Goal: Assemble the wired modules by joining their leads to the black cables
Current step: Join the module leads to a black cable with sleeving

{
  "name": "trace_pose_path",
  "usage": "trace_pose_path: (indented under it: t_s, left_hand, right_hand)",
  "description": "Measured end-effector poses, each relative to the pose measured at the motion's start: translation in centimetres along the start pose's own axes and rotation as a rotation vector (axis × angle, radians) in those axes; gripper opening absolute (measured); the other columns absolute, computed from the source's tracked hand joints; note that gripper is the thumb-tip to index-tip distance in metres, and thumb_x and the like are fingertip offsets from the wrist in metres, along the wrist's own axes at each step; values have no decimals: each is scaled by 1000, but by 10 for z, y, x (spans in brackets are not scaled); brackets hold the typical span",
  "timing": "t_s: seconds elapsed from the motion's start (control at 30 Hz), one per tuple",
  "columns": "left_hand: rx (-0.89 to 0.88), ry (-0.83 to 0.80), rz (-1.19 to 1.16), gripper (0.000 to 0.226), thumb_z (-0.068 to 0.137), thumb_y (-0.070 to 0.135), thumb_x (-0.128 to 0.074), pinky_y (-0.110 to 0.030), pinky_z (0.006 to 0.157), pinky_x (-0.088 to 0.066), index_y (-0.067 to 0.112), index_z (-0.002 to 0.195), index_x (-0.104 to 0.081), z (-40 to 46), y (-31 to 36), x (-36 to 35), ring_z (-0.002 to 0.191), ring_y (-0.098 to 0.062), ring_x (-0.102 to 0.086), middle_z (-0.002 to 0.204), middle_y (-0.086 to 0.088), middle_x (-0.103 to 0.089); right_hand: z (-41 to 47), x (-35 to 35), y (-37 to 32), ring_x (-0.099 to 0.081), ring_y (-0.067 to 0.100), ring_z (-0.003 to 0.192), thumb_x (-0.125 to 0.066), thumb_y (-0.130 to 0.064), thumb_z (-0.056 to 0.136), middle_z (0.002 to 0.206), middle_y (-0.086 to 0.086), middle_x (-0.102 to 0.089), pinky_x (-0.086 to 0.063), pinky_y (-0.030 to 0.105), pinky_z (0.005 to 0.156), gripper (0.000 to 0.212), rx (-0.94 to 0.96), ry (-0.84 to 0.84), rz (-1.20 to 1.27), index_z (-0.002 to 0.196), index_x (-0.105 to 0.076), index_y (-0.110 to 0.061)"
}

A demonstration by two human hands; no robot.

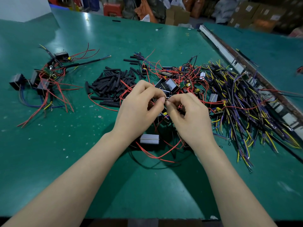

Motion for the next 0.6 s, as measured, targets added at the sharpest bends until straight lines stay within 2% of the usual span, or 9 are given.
trace_pose_path:
  t_s: [0.07,0.27,0.43,0.53,0.6]
  left_hand:
    - [24,29,-4,11,86,18,-63,-34,70,-48,11,88,-71,-1,-1,1,81,-13,-54,94,-3,-57]
    - [129,49,16,11,85,19,-64,-33,70,-47,11,85,-72,0,-5,2,77,-9,-52,90,3,-56]
    - [139,1,163,11,86,22,-62,-40,66,-50,14,84,-69,-2,-1,2,76,-23,-57,95,2,-57]
    - [126,-84,312,15,88,28,-57,-41,65,-50,16,89,-67,-3,1,1,73,-35,-56,103,3,-55]
    - [54,-136,382,16,89,28,-55,-40,60,-49,15,89,-65,-4,4,0,71,-37,-56,105,1,-55]
  right_hand:
    - [-2,3,-3,-59,20,84,-62,-23,90,96,-3,-63,-51,44,61,9,24,36,-53,94,-69,-18]
    - [-5,5,-15,-61,24,87,-67,-23,86,90,-2,-66,-47,31,53,7,110,139,-277,89,-73,-19]
    - [-6,4,-24,-60,23,79,-70,-19,83,83,-4,-66,-39,23,47,3,196,178,-369,84,-73,-19]
    - [-5,3,-22,-58,24,78,-70,-18,84,83,-5,-65,-34,23,49,5,235,158,-441,84,-74,-21]
    - [-5,3,-19,-57,27,78,-73,-14,82,85,-2,-66,-34,27,58,6,276,144,-478,83,-74,-20]
Point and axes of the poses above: each hand's wrist, its own z-axis towards the middle knuckle, its own x-axis out of the back of the hand, y = z × x, the point moved 5 cm from there along z, towards the middle knuckle
